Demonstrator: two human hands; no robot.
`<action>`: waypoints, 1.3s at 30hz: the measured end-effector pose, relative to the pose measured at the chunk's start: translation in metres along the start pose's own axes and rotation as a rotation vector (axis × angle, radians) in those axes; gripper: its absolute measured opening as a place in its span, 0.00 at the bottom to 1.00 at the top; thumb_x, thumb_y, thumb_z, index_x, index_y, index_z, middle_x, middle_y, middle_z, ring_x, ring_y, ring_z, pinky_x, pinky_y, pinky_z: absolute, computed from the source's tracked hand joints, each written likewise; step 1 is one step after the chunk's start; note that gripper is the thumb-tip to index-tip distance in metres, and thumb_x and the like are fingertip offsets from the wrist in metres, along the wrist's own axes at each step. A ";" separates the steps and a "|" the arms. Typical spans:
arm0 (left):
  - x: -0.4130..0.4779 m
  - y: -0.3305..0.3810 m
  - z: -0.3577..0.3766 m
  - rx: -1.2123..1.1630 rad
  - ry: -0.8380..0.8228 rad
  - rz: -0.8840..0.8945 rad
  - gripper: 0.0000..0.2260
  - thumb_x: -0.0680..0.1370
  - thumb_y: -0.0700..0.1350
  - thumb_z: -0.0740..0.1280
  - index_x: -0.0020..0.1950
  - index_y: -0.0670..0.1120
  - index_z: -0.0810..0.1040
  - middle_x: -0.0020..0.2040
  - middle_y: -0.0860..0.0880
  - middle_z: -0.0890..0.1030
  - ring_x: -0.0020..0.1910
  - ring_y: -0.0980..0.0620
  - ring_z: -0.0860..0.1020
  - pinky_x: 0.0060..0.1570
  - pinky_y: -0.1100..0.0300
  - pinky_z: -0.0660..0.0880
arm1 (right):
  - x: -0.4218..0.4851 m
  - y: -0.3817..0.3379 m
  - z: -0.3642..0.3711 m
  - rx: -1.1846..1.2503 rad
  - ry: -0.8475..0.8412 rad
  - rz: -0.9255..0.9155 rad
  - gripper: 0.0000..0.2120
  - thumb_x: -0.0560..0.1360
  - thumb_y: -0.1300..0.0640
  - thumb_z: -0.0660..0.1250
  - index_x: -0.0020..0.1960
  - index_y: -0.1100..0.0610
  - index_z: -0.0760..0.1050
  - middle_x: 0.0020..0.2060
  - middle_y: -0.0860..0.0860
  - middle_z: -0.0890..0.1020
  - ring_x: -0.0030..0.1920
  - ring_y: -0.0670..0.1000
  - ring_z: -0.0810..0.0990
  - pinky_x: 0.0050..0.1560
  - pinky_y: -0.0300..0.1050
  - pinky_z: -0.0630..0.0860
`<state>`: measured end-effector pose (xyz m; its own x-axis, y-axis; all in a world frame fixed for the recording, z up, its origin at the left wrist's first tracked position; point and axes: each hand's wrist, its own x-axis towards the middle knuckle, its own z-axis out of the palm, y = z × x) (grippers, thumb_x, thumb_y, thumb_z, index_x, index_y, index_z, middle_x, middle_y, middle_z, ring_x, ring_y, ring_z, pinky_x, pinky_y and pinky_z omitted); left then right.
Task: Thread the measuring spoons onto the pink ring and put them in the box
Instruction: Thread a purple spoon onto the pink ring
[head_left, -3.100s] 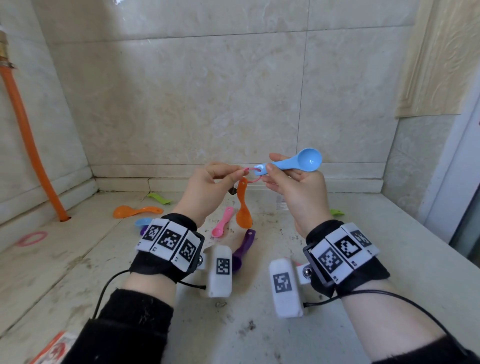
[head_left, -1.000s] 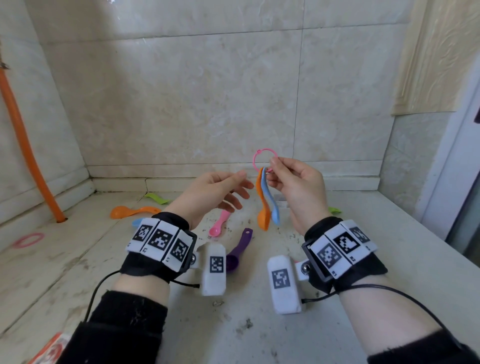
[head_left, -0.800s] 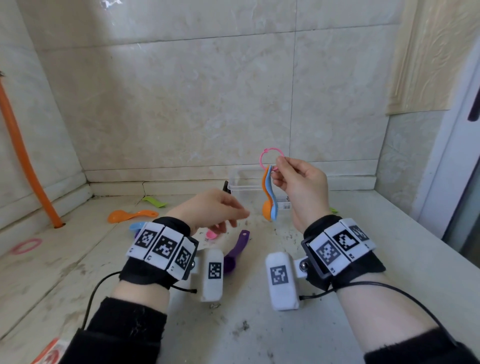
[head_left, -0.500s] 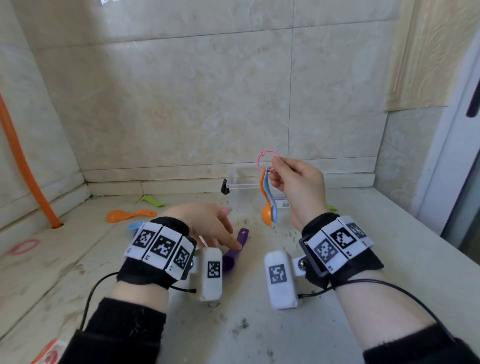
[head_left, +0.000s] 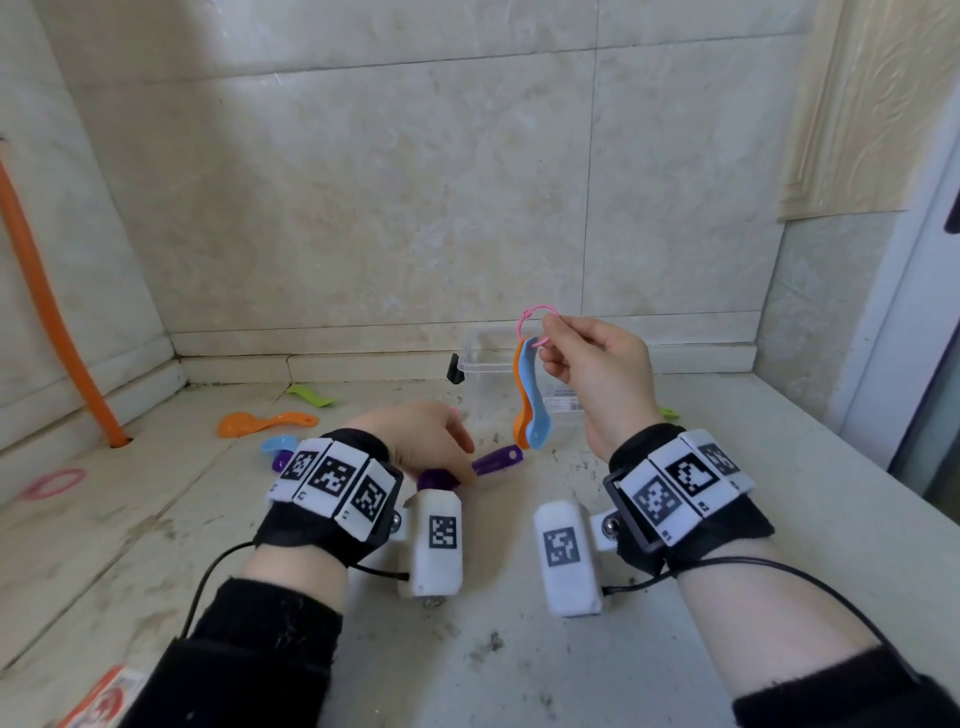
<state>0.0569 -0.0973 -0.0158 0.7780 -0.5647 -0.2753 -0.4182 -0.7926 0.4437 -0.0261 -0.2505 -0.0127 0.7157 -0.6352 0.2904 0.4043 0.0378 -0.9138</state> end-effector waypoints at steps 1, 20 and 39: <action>0.001 -0.001 -0.001 -0.073 0.065 0.014 0.13 0.71 0.45 0.74 0.54 0.48 0.78 0.46 0.49 0.82 0.44 0.51 0.82 0.46 0.59 0.80 | 0.000 0.000 0.000 0.003 0.000 0.001 0.06 0.75 0.59 0.71 0.40 0.55 0.81 0.28 0.46 0.81 0.30 0.43 0.77 0.39 0.35 0.78; -0.008 0.017 -0.009 -0.957 0.534 0.344 0.13 0.79 0.55 0.63 0.48 0.48 0.82 0.40 0.51 0.79 0.29 0.55 0.70 0.32 0.62 0.68 | -0.002 0.000 0.003 -0.048 -0.144 0.051 0.02 0.73 0.56 0.73 0.43 0.54 0.83 0.34 0.48 0.83 0.33 0.46 0.80 0.36 0.37 0.76; -0.013 0.017 -0.006 -0.854 0.334 0.585 0.15 0.80 0.43 0.62 0.34 0.42 0.75 0.32 0.44 0.71 0.30 0.52 0.67 0.32 0.64 0.65 | -0.008 -0.002 0.010 -0.115 -0.316 0.056 0.15 0.81 0.63 0.55 0.56 0.49 0.77 0.48 0.52 0.85 0.50 0.50 0.83 0.53 0.49 0.79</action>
<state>0.0430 -0.1021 0.0005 0.7063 -0.6097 0.3599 -0.4020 0.0730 0.9127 -0.0263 -0.2378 -0.0102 0.8834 -0.3633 0.2960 0.3055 -0.0326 -0.9517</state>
